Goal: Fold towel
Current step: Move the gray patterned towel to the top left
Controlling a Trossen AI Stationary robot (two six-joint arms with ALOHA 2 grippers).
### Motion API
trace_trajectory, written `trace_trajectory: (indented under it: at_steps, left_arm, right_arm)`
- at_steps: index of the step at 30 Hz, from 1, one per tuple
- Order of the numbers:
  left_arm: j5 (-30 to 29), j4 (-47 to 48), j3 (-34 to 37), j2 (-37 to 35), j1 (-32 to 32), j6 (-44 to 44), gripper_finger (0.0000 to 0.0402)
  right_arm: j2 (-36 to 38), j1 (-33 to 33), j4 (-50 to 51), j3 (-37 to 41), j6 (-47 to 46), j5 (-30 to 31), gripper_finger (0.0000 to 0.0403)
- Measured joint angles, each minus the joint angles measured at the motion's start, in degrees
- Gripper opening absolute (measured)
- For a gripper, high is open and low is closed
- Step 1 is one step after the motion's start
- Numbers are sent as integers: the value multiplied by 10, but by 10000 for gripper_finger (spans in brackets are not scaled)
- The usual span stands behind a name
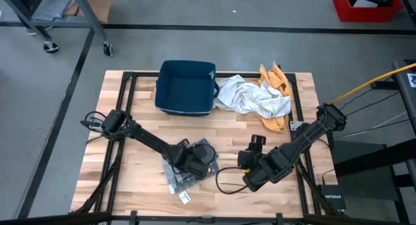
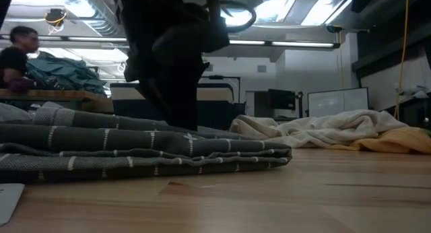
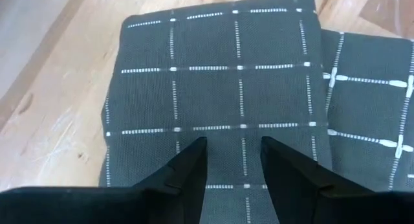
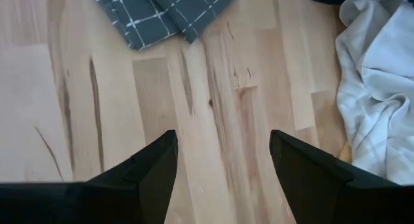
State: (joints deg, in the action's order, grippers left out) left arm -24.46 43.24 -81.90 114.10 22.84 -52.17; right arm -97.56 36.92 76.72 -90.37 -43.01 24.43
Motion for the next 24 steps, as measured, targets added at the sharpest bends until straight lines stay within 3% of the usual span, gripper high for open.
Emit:
trace_trajectory:
  at_steps: [5,15,24]
  left_arm:
    - [5,23,0,0,-16,-16,137]
    - [12,184,2,0,-36,-62,137]
    - [15,219,76,-3,-61,-70,137]
  right_arm:
    - [0,0,0,0,-4,0,247]
    - [0,0,30,0,-3,-20,247]
    - [0,0,59,0,-2,-20,247]
